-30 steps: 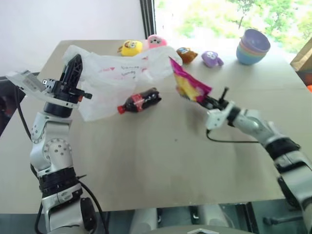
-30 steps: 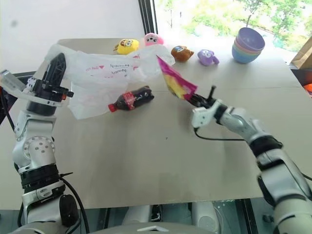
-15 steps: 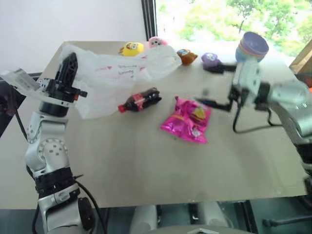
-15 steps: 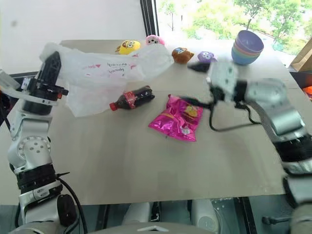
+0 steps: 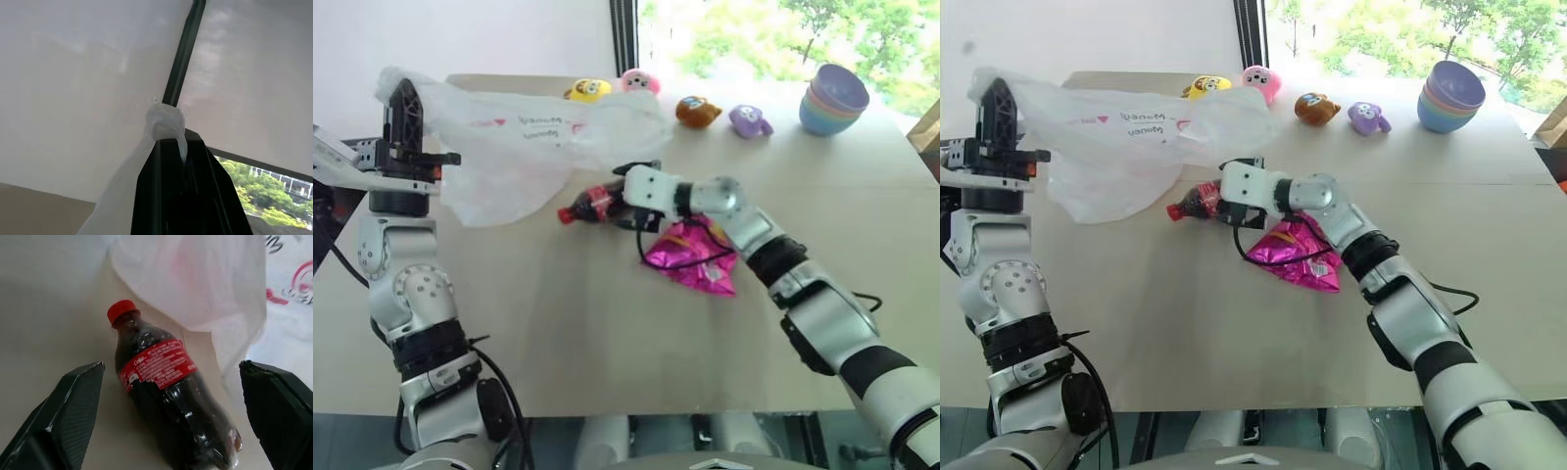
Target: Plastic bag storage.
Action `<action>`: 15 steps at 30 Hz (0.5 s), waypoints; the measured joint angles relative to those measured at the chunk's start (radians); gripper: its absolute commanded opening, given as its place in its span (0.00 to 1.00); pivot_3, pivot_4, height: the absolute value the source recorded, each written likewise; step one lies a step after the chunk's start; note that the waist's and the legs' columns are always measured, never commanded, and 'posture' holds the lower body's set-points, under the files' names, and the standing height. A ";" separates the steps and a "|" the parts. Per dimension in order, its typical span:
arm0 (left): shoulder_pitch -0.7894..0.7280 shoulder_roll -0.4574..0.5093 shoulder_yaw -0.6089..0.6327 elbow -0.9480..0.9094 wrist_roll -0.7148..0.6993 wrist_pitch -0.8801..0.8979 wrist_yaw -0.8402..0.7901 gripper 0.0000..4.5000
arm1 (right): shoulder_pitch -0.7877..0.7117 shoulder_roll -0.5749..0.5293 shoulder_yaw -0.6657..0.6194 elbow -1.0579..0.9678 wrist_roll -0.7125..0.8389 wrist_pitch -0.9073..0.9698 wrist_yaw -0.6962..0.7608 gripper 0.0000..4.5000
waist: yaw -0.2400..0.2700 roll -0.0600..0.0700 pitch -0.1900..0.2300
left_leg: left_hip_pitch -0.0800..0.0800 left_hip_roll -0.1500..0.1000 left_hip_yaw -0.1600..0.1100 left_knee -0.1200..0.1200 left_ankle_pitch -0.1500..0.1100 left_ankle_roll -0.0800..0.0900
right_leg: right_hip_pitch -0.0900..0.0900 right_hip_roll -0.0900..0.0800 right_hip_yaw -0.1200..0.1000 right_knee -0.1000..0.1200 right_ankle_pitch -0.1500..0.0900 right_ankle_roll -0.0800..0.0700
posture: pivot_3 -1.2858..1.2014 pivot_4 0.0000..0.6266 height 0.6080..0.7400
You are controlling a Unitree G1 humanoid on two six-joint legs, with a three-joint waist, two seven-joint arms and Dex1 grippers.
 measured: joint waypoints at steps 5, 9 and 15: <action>0.039 -0.031 -0.034 -0.001 0.053 -0.021 0.032 0.00 | -0.069 0.081 0.017 0.173 -0.118 -0.084 -0.083 0.99 | -0.006 0.000 0.000 | 0.000 0.000 0.000 0.000 0.000 -0.001 | 0.000 0.000 0.000 0.001 0.000 0.000 | 0.52 0.24 1.00; 0.051 -0.047 -0.070 -0.009 0.092 -0.033 0.042 0.00 | -0.144 0.159 0.014 0.302 -0.177 -0.055 -0.166 0.99 | -0.018 0.000 0.000 | 0.000 0.001 0.000 0.000 0.001 -0.001 | 0.000 0.000 0.000 0.001 0.000 0.000 | 0.52 0.24 1.00; 0.053 -0.054 -0.114 -0.022 0.118 -0.034 0.042 0.00 | -0.176 0.181 0.001 0.345 -0.215 0.002 -0.126 0.99 | -0.021 0.000 0.000 | 0.001 0.000 0.000 0.000 0.001 -0.001 | 0.000 -0.001 0.000 0.001 0.000 0.000 | 0.52 0.24 1.00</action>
